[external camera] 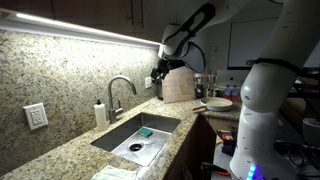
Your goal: Move the tap nozzle to the left then open the water faucet
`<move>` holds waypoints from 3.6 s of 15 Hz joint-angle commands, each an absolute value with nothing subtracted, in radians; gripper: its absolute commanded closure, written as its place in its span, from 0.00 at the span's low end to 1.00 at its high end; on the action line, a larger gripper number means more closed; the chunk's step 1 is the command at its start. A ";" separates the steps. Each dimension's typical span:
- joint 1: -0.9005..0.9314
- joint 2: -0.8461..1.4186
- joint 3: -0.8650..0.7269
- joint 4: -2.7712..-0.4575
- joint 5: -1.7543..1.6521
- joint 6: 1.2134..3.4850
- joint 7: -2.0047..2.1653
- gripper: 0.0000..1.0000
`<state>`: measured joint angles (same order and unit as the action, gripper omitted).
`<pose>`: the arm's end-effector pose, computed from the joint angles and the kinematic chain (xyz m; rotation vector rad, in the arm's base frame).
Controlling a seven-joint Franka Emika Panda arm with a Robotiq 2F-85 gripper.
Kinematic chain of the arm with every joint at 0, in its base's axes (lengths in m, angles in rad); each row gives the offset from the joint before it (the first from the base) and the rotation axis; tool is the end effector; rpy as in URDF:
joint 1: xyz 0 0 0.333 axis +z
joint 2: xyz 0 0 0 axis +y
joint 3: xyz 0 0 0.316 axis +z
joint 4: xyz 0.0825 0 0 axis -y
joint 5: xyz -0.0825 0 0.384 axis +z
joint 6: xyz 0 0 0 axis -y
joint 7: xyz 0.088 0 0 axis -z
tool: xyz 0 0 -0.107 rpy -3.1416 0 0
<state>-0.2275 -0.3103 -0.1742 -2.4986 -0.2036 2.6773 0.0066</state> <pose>0.4351 -0.1805 0.4485 2.8673 -0.3657 0.6808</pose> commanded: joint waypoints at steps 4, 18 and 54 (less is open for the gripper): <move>-0.223 -0.318 -0.169 -2.496 -0.189 2.655 -0.002 0.00; -0.285 -0.193 -0.096 -2.519 -0.227 2.704 0.299 0.00; -0.363 0.231 -0.137 -2.222 -0.249 3.184 0.391 0.00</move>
<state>-0.3175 0.1602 -0.1723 -2.2999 -0.2927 3.1458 0.4306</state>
